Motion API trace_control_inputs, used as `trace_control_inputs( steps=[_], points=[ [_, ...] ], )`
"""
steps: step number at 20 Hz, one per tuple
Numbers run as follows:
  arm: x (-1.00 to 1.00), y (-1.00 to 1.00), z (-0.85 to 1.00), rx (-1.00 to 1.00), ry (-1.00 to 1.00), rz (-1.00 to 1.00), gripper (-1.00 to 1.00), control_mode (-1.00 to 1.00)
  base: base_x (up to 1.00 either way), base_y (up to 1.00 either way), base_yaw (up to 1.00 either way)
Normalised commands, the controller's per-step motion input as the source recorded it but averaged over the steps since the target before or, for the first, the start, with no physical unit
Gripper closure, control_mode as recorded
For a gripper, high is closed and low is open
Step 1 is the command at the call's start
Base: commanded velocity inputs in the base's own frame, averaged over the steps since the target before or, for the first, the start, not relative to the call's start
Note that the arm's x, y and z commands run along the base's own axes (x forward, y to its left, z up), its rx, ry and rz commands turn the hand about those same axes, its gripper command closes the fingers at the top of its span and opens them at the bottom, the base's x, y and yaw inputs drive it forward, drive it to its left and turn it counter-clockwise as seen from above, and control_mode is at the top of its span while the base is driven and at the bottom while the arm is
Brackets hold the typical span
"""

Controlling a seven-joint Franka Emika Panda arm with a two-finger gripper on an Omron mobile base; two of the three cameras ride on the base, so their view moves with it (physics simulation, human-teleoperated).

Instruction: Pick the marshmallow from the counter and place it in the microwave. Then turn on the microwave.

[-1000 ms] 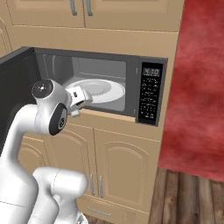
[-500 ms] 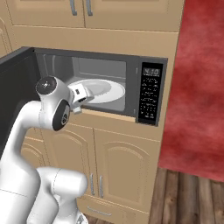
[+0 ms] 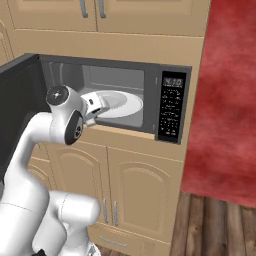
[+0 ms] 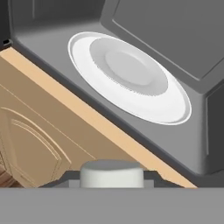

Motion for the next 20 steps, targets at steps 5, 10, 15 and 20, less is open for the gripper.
trace_control_inputs(
  steps=[5, 10, 15, 20],
  points=[
    [0.24, 0.01, 0.01, 0.0, 0.0, 0.0, 1.0, -1.0, 0.0, 0.0, 0.0],
    [0.22, 0.02, 0.0, 0.0, 0.0, 0.0, 1.0, -1.0, 0.0, 0.0, 0.0],
    [0.19, 0.02, 0.0, 0.0, -0.01, 0.0, 1.0, -1.0, 0.0, 0.0, 0.0],
    [0.2, 0.02, 0.0, 0.0, -0.01, 0.0, 1.0, -1.0, 0.0, 0.0, 0.0]
  ],
)
